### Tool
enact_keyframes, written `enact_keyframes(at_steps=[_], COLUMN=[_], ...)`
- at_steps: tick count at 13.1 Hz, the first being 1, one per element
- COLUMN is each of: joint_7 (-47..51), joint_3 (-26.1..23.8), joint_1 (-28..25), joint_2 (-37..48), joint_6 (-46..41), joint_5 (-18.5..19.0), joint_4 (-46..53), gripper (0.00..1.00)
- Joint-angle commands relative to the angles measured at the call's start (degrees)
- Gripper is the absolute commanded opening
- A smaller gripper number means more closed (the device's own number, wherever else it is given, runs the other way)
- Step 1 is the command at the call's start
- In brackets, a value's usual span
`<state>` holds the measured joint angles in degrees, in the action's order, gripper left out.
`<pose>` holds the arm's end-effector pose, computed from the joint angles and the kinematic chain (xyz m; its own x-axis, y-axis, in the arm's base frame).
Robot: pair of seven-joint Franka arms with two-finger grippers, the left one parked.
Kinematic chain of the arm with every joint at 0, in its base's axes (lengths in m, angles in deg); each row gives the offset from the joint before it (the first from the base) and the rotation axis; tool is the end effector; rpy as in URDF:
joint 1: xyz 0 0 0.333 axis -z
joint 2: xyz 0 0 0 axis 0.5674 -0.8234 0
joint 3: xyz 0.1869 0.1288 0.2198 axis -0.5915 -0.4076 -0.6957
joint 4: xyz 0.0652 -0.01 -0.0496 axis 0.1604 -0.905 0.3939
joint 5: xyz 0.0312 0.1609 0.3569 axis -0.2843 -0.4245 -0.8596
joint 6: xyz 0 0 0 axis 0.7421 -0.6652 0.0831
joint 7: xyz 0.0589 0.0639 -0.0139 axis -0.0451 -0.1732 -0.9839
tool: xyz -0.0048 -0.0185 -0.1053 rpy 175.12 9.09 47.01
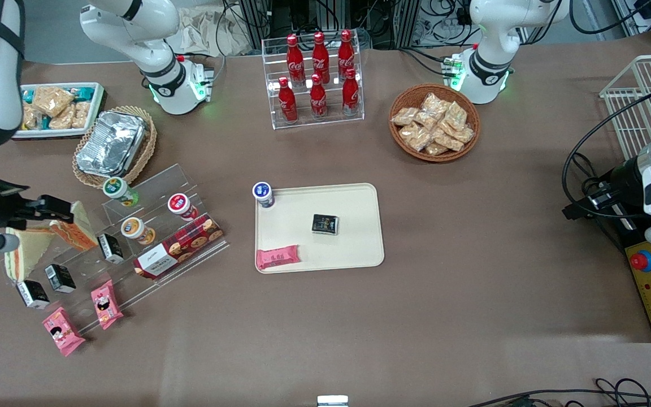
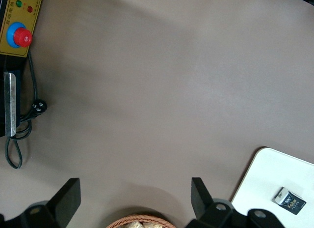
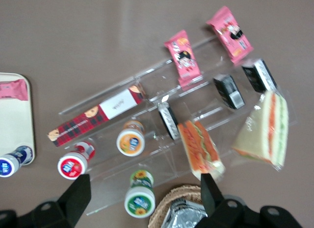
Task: Place sandwich on tray
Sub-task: 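Move the right gripper down over the wrapped sandwich wedge in the rack, then close the right gripper on the wrapped sandwich wedge and lift it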
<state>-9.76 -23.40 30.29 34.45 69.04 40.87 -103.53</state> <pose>0.6099 -0.0491 0.5633 0.9943 0.0679 -0.0819 0.0695 -0.9974 0.0171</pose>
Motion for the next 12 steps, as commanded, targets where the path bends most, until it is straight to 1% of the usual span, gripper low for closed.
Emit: enact_keyframes(at_steps=[1,4,8,12], joint_7=[-1.2,-1.1,-1.2,-2.4], joint_3=[-0.3,0.3,0.7,0.9], joint_1=[4.6,7.9,9.7,12.0], joint_2=[0.9,0.8,0.0,-1.9], joint_6=[-0.8,1.8,8.0,9.3], joint_5=[0.4,0.4,0.4,1.0], joint_4=[-1.7,-4.5,-8.8,-9.1], gripper=[0.99,0.99,0.99,0.99])
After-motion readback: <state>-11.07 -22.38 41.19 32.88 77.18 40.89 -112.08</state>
